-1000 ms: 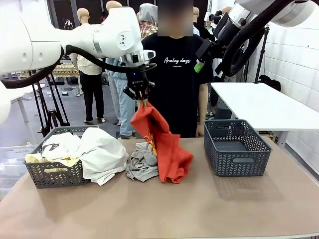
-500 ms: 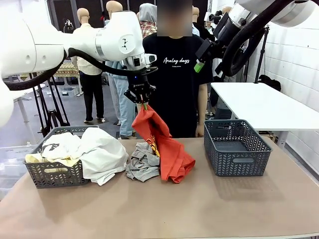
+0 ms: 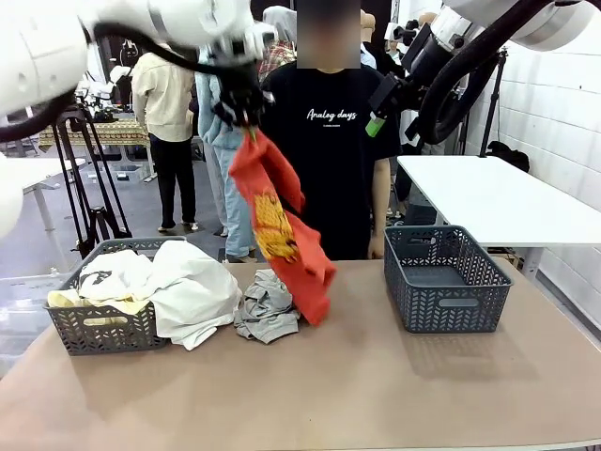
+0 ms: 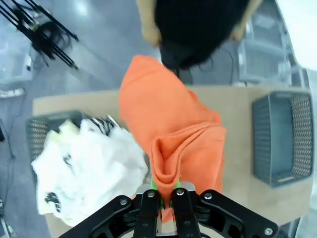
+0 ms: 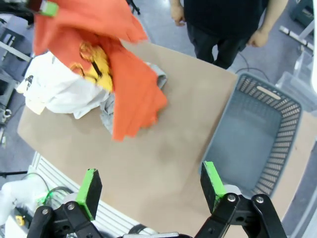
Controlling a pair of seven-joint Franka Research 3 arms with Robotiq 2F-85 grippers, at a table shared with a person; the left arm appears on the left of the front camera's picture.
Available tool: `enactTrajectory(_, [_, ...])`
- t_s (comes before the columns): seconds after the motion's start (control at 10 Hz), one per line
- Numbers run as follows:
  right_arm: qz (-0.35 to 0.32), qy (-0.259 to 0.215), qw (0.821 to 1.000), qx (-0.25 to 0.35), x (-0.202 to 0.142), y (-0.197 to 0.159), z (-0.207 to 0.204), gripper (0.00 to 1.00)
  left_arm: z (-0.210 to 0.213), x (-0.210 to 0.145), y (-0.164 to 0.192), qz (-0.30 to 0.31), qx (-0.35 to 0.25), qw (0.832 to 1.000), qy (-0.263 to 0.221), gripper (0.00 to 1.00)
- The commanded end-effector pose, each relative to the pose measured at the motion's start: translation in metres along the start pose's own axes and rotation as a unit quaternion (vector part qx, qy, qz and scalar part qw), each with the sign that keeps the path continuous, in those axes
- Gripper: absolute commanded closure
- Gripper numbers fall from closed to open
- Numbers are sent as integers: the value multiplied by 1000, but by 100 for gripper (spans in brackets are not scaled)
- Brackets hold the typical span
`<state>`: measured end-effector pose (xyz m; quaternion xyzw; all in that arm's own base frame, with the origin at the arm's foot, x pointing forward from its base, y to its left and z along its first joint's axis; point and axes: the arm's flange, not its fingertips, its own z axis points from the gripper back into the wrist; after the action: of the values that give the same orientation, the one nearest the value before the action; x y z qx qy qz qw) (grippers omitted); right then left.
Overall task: Sort the tops and bottoms.
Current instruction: Lift clothes from the center of the table with your left hand.
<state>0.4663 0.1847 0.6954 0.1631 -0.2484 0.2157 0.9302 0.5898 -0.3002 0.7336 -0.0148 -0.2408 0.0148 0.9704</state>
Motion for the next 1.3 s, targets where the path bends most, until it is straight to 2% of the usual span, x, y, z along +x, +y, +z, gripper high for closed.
enactTrajectory(0.0, [-5,1,1000,-4,-6,0,-2,0,25,59,-30,-6,22,999,-36,100])
enactTrajectory(0.2, [-5,1,1000,-4,-6,0,-2,0,48,65,-44,-31,-1,997,-64,100])
enactTrajectory(0.4, [-5,1,1000,-4,-6,0,-2,0,66,64,-64,-63,9,994,-85,100])
enactTrajectory(1.2, [-5,1,1000,-4,-6,0,-2,0,122,49,-84,-94,12,988,-122,100])
